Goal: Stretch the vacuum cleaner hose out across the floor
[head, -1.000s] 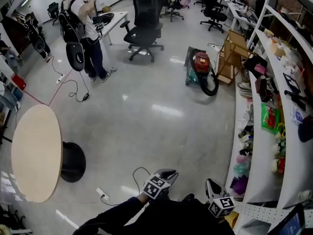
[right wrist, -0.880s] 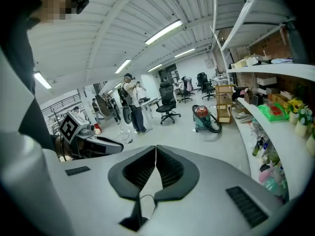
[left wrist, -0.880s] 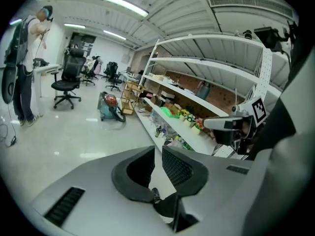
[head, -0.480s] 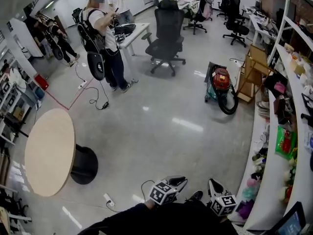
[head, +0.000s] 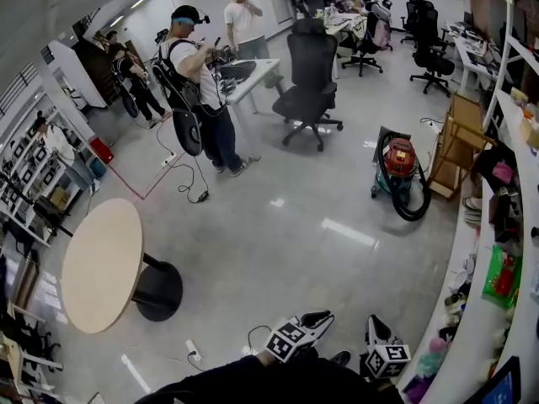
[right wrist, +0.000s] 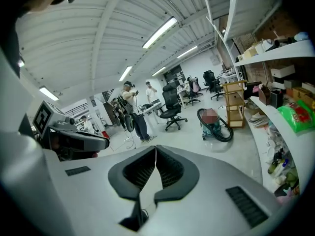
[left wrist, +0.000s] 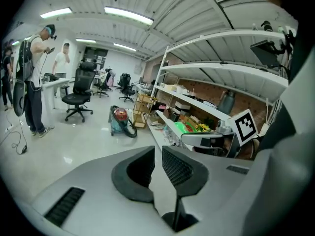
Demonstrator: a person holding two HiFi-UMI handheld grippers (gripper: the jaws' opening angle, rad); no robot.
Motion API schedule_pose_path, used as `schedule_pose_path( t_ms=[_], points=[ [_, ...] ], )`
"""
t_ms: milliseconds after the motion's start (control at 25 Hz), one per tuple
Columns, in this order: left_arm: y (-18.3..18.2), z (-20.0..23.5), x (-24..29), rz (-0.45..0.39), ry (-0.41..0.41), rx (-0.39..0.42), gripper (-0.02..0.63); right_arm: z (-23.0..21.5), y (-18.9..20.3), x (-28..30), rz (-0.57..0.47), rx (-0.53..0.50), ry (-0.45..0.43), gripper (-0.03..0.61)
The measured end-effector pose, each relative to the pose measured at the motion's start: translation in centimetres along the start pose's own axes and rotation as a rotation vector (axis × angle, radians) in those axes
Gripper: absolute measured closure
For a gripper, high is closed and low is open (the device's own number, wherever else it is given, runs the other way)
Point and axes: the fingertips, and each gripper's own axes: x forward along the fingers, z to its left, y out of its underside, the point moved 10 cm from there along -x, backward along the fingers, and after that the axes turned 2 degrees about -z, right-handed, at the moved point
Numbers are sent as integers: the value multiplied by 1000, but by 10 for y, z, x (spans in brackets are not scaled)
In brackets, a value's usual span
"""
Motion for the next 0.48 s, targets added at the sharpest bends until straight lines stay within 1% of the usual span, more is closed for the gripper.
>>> schedule_pose_path(
  t_ms=[120, 240, 320, 480],
  points=[
    [-7, 9, 16, 19, -3, -4, 552, -14, -10, 10, 6, 18, 19, 563],
    [-19, 29, 36, 13, -7, -16, 552, -24, -19, 29, -11, -15, 26, 563],
    [-30, 44, 55, 5, 20, -12, 552, -33, -29, 46, -28, -47, 32, 563],
    [-65, 87, 92, -30, 117, 22, 552, -45, -62, 86, -23, -80, 102, 563]
  ],
)
